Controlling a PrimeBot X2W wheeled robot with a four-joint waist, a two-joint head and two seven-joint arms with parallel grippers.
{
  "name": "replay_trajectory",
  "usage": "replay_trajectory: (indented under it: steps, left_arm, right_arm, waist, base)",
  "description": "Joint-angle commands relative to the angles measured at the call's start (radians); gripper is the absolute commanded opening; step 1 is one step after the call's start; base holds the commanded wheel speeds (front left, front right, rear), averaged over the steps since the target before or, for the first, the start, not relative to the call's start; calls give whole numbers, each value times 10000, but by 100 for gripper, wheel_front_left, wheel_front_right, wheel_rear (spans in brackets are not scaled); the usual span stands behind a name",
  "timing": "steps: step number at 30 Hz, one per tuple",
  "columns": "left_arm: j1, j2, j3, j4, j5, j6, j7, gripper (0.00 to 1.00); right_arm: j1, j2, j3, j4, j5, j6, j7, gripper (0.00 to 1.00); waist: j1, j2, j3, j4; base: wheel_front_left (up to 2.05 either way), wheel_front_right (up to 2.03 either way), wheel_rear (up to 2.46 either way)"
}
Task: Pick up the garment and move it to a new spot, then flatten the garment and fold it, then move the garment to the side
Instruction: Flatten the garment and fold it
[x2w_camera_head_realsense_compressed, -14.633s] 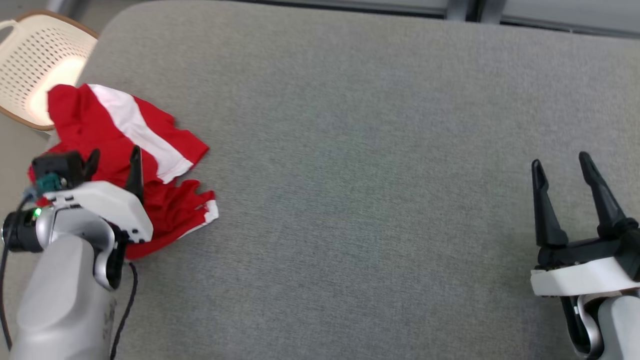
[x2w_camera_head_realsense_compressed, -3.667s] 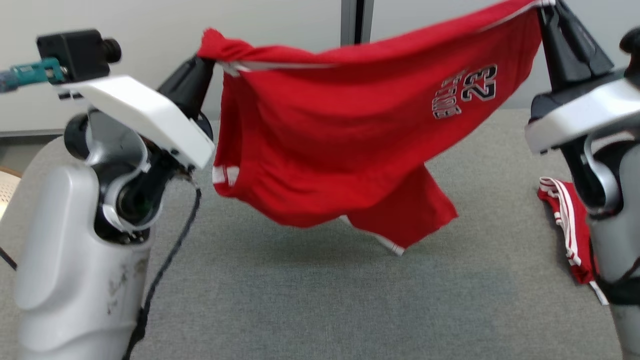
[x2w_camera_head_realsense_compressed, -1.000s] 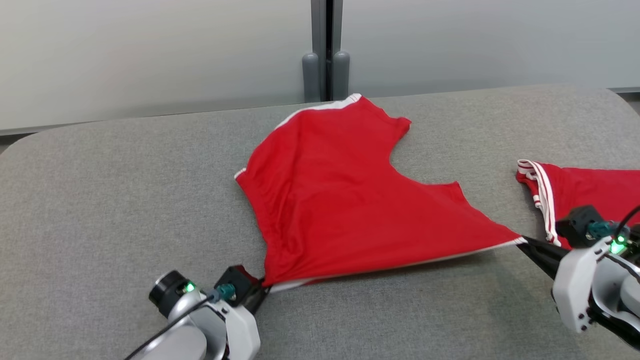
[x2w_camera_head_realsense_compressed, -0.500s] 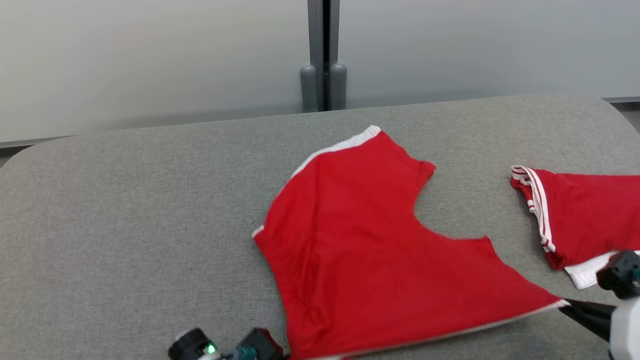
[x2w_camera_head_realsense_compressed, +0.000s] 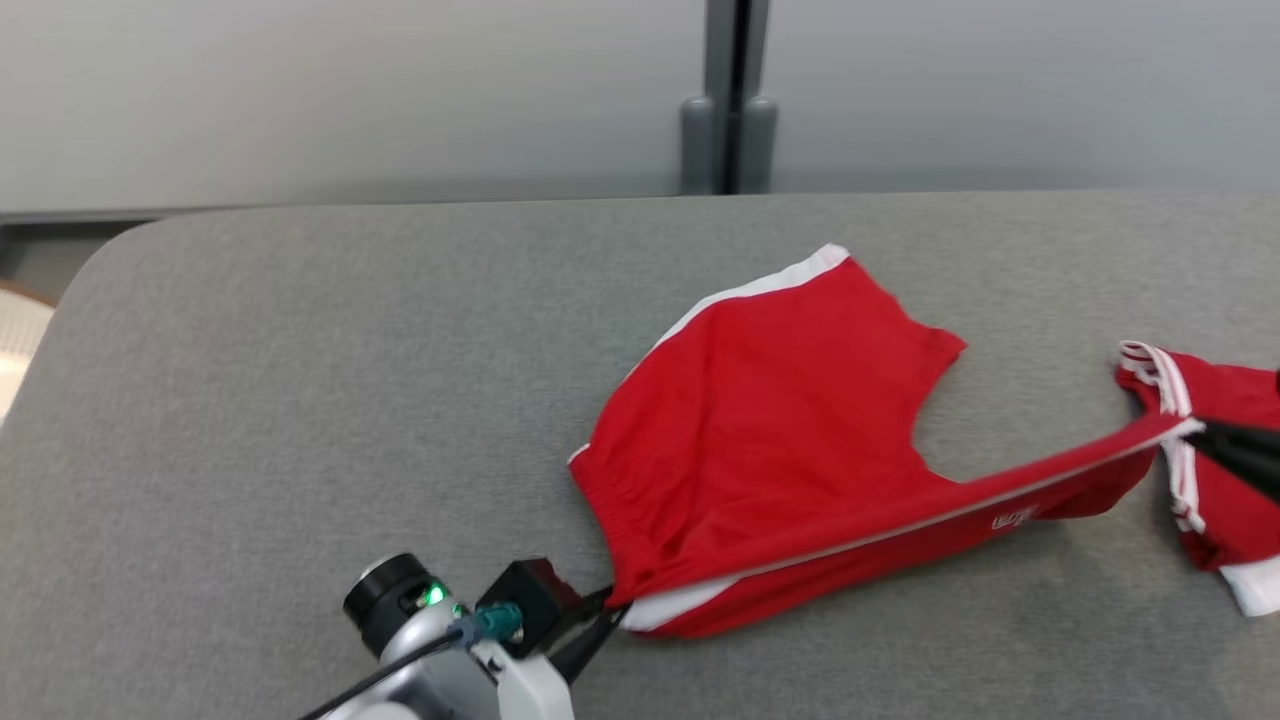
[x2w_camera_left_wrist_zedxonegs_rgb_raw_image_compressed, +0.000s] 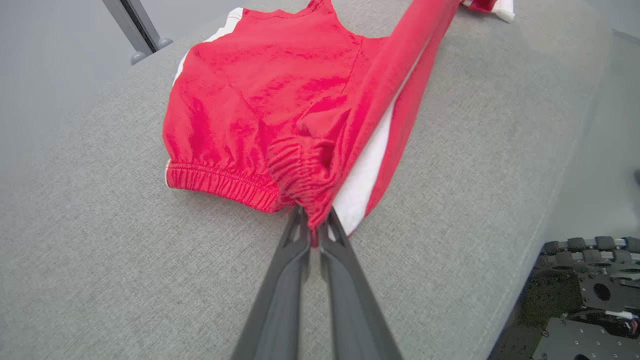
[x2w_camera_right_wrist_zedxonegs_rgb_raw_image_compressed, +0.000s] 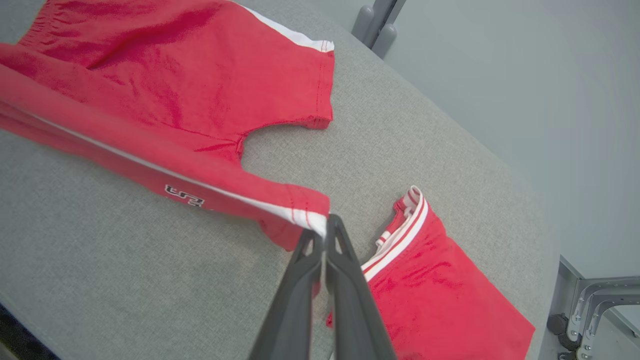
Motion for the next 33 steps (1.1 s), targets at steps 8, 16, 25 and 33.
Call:
replay_trajectory:
  steps: [8, 16, 25, 33]
  left_arm:
    - [-1221, -677, 269, 423, 8, -228, -360, 0]
    - [-2684, -1717, 454, 1554, -13, -524, -865, 0]
    - [-4010, -2592, 562, 3049, -49, -786, -1371, 0]
    - [-4878, -3061, 618, 4108, -62, -913, -1745, 0]
  right_arm:
    - [-1991, 410, -136, 643, -441, -30, 802, 0]
    - [-4213, 668, 292, 1460, -597, -30, 1368, 0]
    - [-5666, 1116, 891, 2245, -1011, -30, 1837, 0]
    - [-6239, 1456, 1019, 2838, -1171, -30, 1833, 0]
  waist:
    - [-1, 0, 1363, 1318]
    - [-1, 0, 2571, 2296]
    - [-1, 0, 3399, 2683]
    - [-1, 0, 3826, 2789]
  base:
    - [0, 0, 0]
    - [0, 0, 0]
    - [0, 0, 0]
    - [0, 0, 0]
